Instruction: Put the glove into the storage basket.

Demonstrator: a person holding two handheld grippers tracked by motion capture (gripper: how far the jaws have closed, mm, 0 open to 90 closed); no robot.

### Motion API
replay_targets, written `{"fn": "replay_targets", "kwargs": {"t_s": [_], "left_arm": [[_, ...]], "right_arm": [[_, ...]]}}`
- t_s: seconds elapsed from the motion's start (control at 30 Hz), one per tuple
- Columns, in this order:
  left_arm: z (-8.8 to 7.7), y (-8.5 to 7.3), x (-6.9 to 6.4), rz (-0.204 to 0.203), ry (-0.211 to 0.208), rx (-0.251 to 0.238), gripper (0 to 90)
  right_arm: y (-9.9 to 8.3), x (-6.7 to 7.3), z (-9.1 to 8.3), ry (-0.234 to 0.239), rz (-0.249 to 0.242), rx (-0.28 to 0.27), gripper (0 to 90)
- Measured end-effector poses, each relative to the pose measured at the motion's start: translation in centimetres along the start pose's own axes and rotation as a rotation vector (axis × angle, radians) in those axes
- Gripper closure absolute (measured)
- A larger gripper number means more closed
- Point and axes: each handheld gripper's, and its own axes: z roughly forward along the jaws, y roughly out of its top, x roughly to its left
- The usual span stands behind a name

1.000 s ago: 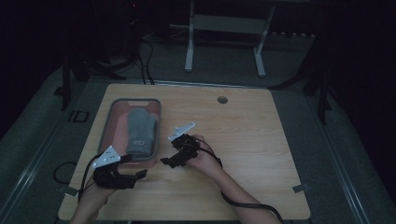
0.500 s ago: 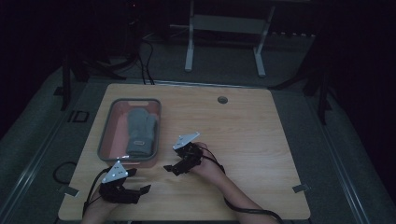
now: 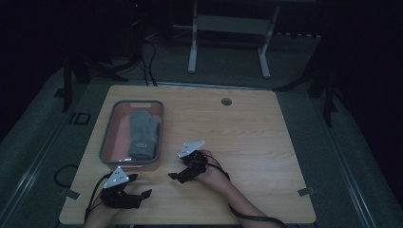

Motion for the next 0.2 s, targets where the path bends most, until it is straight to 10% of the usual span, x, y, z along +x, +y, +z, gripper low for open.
{"fn": "replay_targets", "kwargs": {"t_s": [0.2], "left_arm": [[0.07, -0.03, -0.03, -0.001, 0.002, 0.007, 14.8]], "right_arm": [[-0.05, -0.11, -0.01, -0.004, 0.000, -0.003, 14.7]]}}
